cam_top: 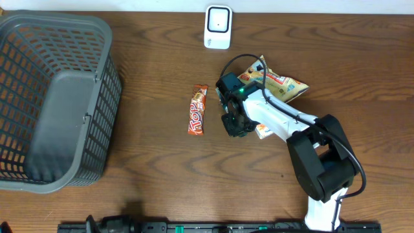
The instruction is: Scan the item barcode
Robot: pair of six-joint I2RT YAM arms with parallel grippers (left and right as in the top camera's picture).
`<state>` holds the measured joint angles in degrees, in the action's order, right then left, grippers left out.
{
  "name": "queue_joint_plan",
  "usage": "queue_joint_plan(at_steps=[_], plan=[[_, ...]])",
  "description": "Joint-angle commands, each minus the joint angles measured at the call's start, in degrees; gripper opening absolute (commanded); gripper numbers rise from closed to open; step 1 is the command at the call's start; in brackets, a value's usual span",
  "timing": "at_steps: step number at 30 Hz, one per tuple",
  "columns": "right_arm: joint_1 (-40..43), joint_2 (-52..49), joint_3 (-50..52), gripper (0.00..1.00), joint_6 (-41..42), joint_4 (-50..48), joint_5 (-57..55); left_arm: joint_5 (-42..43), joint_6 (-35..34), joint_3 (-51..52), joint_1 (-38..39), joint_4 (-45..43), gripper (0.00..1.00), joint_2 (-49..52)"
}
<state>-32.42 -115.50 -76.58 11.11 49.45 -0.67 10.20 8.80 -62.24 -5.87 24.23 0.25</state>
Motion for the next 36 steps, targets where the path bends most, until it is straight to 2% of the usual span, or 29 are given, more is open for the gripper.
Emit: queue_joint_plan(at_steps=[1,4,5,9,19,27,36], plan=[[-0.2,-2.25,2.47,0.17,0.7,-0.9,1.05,0.09,-0.52,0.15,-0.22,-0.11,0.99,-0.07],[-0.2,-2.23,1.31,0.03,1.97,-1.46,2.54,0.09,-0.52,0.15,-0.22,-0.13,0.99,-0.07],[-0.09,-2.23,0.74,0.01,1.95,-1.18,3.48,0.09,-0.52,0.15,-0.24,-0.11,0.99,-0.07],[0.57,-1.97,-2.71,0.01,0.04,1.68,8.2,0.09,-0.52,0.15,-0.22,-0.11,0.99,-0.07],[2.86,3.26,-6.32,0.01,-20.74,4.04,30.64,0.09,-0.52,0.15,-0.22,-0.07,0.99,-0.07],[5.97,3.91,-6.29,0.01,-32.41,4.09,44.02,0.07,-0.52,0.15,-0.22,0.11,0.99,-0.07],[6.49,3.91,-6.29,0.01,-33.46,3.93,45.16,0.07,-0.52,0.15,-0.22,0.37,0.99,-0.07]])
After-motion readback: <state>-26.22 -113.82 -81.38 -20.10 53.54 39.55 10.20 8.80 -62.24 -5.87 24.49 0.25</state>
